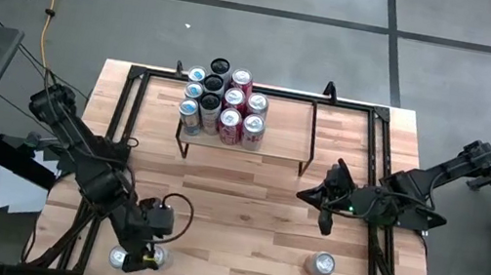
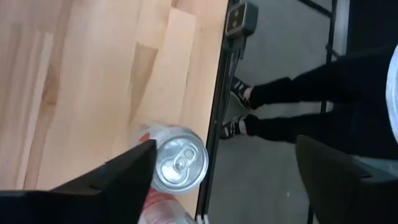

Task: Place canned beverage on shelf
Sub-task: Put the red-silver soda can aligned with the other red-silver soda cans on the shelf

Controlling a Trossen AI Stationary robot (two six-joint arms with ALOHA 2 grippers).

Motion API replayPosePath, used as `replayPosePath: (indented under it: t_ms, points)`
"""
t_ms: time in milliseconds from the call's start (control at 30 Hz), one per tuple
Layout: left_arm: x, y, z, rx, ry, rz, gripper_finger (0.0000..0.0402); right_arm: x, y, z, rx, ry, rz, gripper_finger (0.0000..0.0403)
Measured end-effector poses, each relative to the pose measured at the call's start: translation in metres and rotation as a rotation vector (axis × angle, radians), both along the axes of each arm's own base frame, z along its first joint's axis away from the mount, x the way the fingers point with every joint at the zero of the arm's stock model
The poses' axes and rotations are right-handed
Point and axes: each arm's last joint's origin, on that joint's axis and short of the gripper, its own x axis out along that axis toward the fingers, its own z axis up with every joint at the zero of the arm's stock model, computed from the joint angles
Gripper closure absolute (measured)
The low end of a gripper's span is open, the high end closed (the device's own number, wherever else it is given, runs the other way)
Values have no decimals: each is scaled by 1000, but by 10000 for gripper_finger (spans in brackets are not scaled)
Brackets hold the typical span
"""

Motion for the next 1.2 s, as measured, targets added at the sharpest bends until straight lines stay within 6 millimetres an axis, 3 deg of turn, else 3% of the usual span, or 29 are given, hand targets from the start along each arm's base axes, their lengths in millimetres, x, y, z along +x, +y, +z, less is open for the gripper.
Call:
replayPosePath:
  t_ms: [200,467,600,900,1100,1200]
  points:
    - [6,-9,-15,12,64,-69,27,0,0,0,-3,-3,-10,403]
    - [14,-31,-51,48,208,-88,22,0,0,0,2,-2,-13,403]
    - [17,-35,-56,52,223,-40,23,0,-1,0,-2,-3,-20,403]
    - [14,-31,-51,74,180,9,23,0,-1,0,-7,0,-26,403]
    - [11,-24,-21,63,101,-1,23,0,-1,0,-2,1,-29,403]
    - [8,-23,-21,114,107,-21,23,0,-1,0,-2,2,-29,403]
